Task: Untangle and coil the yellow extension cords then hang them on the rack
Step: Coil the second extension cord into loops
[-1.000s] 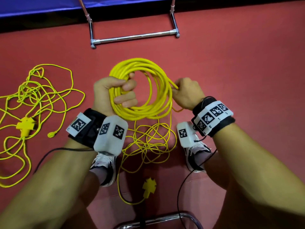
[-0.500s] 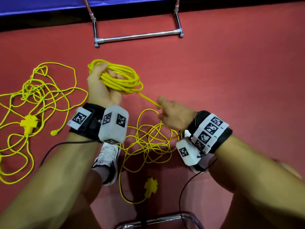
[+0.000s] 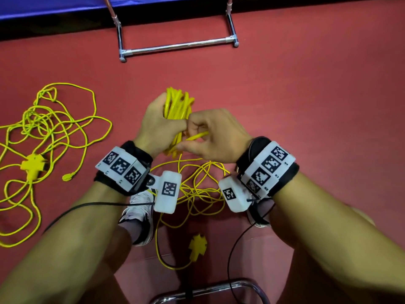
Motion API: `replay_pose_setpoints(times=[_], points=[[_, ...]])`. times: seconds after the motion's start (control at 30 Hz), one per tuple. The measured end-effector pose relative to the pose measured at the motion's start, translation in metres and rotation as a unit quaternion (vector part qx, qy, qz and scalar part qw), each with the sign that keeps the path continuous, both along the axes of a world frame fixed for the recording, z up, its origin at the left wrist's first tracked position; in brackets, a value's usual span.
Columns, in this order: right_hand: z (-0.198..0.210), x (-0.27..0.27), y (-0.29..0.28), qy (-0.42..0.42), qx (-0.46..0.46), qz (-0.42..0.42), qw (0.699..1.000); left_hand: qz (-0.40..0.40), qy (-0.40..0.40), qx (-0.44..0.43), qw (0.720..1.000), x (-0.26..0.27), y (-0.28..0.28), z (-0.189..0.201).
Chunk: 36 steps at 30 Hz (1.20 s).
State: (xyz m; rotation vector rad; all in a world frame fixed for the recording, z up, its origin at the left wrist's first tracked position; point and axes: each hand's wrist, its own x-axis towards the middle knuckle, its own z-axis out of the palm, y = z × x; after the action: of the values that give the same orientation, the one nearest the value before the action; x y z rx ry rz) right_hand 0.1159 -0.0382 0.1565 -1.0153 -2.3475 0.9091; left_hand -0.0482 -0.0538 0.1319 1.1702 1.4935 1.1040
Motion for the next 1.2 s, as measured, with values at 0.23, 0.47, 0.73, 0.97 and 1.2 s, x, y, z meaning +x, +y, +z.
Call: replay_pose_setpoints(times=[0.23, 0.47, 0.73, 0.97, 1.2], points=[[-0.003, 0.013, 0.016, 0.079, -0.077, -0.020, 0.994, -0.099, -0.101, -0.131, 0.981, 0.013, -0.005, 0.006], [-0.003, 0.023, 0.028, -0.038, -0.031, -0.110, 0.993, -0.185, -0.158, -0.116, 0.963, 0.013, -0.010, 0.011], [-0.010, 0.014, 0.027, 0.124, -0.105, -0.012, 0.987, -0.126, -0.113, -0.131, 0.977, 0.008, -0.008, 0.006], [-0.010, 0.013, 0.031, -0.003, -0.026, -0.122, 0.992, -0.124, -0.071, -0.130, 0.981, 0.012, -0.011, 0.005], [-0.008, 0.012, 0.031, -0.069, -0.018, -0.111, 0.991, -0.102, -0.083, -0.104, 0.986, 0.015, -0.011, 0.014]])
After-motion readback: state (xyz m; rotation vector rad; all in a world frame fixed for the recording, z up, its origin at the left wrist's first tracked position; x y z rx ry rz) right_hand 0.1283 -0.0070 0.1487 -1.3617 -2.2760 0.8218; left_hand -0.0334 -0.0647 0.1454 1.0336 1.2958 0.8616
